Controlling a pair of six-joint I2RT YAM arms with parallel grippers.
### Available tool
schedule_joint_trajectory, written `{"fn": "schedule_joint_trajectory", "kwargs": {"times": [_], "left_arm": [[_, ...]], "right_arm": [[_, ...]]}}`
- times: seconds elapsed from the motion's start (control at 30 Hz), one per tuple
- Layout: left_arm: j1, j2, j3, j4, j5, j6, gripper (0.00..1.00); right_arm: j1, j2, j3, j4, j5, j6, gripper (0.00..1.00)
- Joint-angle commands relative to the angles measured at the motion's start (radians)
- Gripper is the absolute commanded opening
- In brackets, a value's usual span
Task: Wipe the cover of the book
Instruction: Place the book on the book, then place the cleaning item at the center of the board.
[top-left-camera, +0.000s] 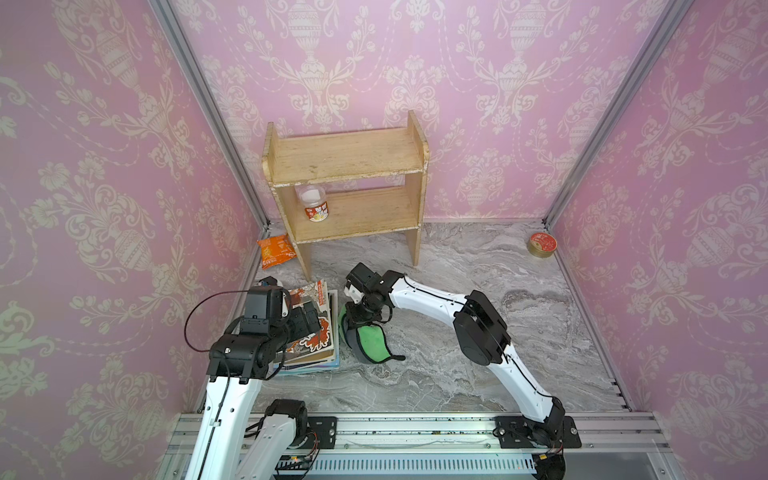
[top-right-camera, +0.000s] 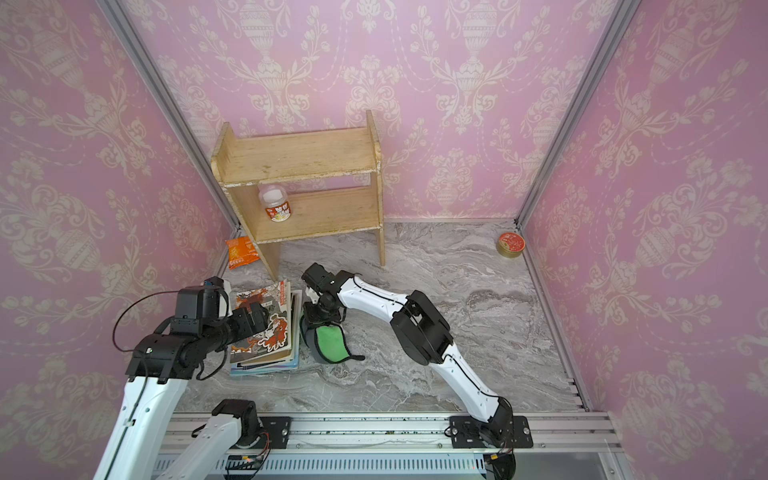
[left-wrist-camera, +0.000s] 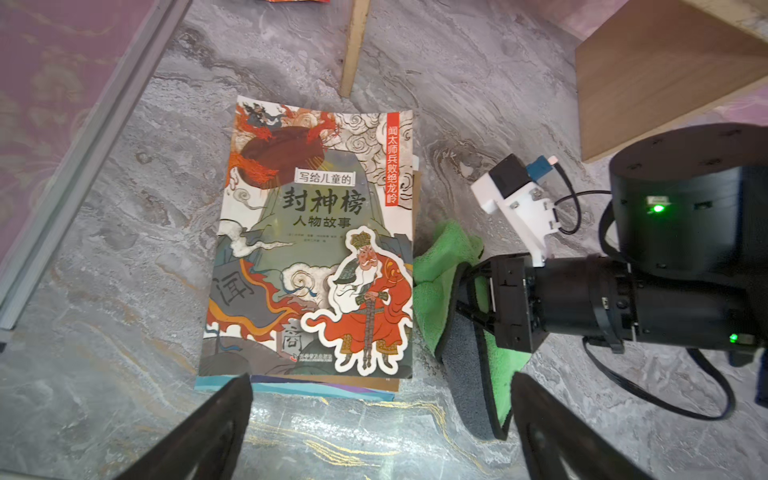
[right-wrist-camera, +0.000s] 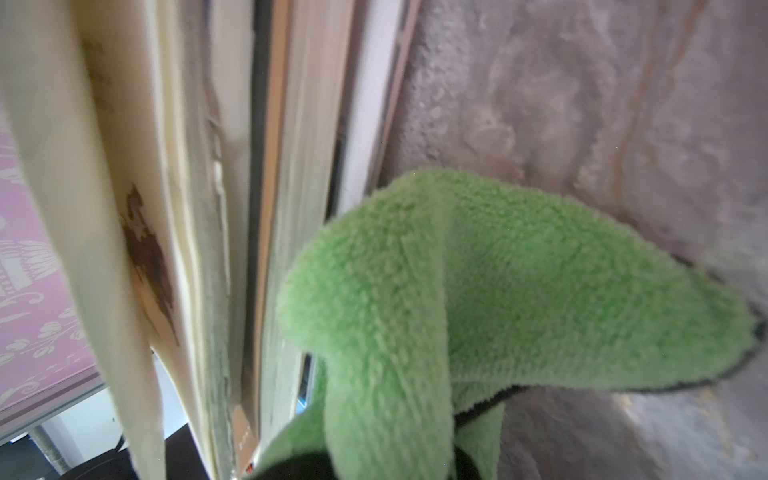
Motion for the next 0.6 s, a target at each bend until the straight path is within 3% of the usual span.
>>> {"fn": "schedule_joint_trajectory", "kwargs": {"times": [0.0,0.07,0.17,0.37,0.47,0.57], "left_arm": [[0.008,-0.02,-0.094,0.202,0.252,-0.09,0.99],[-0.002,-0.035,-0.2,0.407,0.39,-0.198,0.99],[-0.09,-0.034,-0.323,0.654,0.407,-0.308,0.99],[-0.379,0.141,-0.341,0.929,0.289,-0.262,0.99],[-0.45,0.251,-0.344,1.083,0.296,-0.248,0.99],[-0.51,0.342,-0.331,1.219,0.315,-0.233,0.99]], "right_arm": [[-0.035,-0.153,-0.125,0.062,0.032,-0.019,0.0],[-0.068,-0.26,-0.266,0.172,-0.005,0.005,0.0],[-0.123,-0.403,-0.437,0.308,-0.062,0.037,0.12],[-0.234,-0.653,-0.708,0.523,-0.144,0.141,0.19],[-0.267,-0.748,-0.782,0.58,-0.184,0.176,0.28],[-0.299,-0.843,-0.871,0.616,-0.181,0.221,0.43]]}}
